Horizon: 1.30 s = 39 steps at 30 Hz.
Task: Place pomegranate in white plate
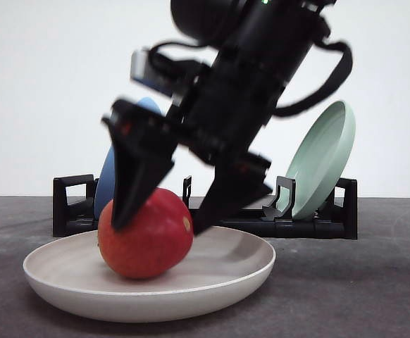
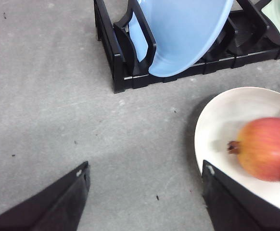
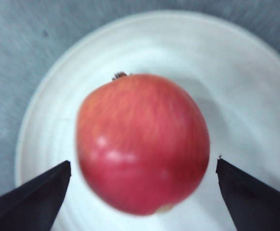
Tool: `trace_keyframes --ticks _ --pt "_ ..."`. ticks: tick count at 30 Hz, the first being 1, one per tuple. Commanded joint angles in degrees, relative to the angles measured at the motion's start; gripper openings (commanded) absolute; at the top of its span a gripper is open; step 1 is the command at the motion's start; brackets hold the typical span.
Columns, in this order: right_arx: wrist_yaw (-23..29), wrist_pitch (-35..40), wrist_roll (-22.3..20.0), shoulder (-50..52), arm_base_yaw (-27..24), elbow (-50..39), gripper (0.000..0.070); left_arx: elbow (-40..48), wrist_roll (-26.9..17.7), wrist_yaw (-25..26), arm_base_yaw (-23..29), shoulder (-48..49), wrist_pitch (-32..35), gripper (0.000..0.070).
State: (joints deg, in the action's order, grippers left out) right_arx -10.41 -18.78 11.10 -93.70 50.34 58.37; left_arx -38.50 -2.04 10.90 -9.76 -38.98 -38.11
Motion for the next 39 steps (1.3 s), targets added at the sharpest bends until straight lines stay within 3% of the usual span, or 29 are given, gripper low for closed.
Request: trace_keyframes --ticks 1,5,14,27,34,39 --pt "0.39 -0.21 -0.76 1.75 0.29 1.61 0.0619 -0.63 0.13 0.31 0.0 -0.31 0.42 0.0435" --pt "3.44 0.83 -2.68 5.56 -0.06 0.68 0.0618 -0.63 0.13 0.31 0.0 -0.31 0.42 0.0435" --pt "2.92 10.66 -2.74 17.39 -3.91 -11.43 0.0618 -0.66 0.15 0.31 0.0 -0.31 0.42 0.0435" --pt "2.87 7.94 -1.31 40.33 -17.22 -27.12 0.0618 -0.63 0.17 0.31 0.0 -0.31 0.39 0.0435" --pt "3.16 1.2 -2.73 48.18 -24.33 -29.06 0.0618 -0.66 0.38 0.31 0.0 -0.31 0.35 0.0435" --pt "4.63 0.93 -2.84 48.93 -25.82 -29.07 0.0619 -0.66 1.09 0.32 0.0 -0.29 0.36 0.0436"
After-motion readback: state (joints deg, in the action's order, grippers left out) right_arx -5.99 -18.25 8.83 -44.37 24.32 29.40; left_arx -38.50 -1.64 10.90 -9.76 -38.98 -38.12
